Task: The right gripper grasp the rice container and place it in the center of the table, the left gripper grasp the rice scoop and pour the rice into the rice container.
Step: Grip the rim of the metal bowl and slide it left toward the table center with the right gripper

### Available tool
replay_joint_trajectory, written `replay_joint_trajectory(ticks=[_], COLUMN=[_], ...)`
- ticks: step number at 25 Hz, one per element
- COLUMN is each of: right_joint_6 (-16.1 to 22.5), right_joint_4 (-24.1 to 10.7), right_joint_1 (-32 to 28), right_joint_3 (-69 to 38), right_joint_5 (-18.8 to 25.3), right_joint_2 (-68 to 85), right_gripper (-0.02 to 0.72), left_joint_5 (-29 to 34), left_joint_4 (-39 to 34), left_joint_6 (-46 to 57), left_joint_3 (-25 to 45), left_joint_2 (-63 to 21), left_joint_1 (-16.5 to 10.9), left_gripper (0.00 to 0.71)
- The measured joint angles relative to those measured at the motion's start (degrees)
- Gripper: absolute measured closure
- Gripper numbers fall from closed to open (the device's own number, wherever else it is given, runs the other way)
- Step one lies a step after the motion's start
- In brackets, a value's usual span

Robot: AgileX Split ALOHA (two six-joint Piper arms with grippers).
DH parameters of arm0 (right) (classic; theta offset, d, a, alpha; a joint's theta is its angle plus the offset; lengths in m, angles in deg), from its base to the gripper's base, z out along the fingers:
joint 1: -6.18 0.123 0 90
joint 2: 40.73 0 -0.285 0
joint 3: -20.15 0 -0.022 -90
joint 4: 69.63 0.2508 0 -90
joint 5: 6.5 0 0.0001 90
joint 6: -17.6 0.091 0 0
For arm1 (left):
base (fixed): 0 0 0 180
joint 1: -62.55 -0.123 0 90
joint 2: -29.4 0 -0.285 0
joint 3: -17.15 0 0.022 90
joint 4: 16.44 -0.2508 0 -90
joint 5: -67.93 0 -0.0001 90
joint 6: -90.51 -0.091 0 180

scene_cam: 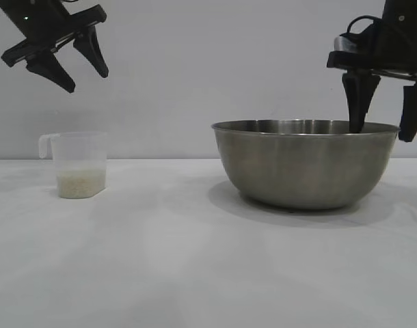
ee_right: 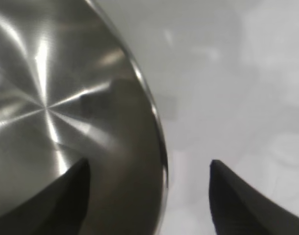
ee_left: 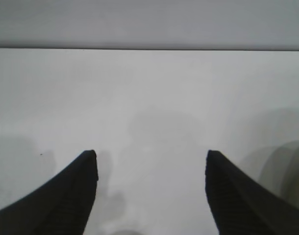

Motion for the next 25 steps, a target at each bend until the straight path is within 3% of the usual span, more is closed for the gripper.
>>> replay_joint_trajectory(ticks=[5, 8, 16, 25], right_joint_6=[-1.1, -2.4, -3.2, -4.6], right_joint_4=[0.1, 0.1, 0.8, 4.3], right_joint_1=[0.0, 0.0, 0.4, 5.7], right_joint_3=[0.0, 0.0, 0.0, 0.0], right_joint_5=[0.0, -0.1, -0.3, -0.4], right_joint_2=[0.0, 0.0, 0.0, 0.1], right_gripper=[0.617, 0.703, 0.703, 0.703], left_joint_5=[0.0, 0.0, 0.0, 0.0], left_joint_4=[0.0, 0.0, 0.0, 0.0], left_joint_6=[0.0, 0.0, 0.0, 0.0], left_joint_3=[0.0, 0.0, 0.0, 0.0], left_joint_2=[0.0, 0.0, 0.0, 0.0], left_joint_1=[0.0, 0.0, 0.0, 0.0], left_gripper=[0.311, 0.311, 0.311, 0.311])
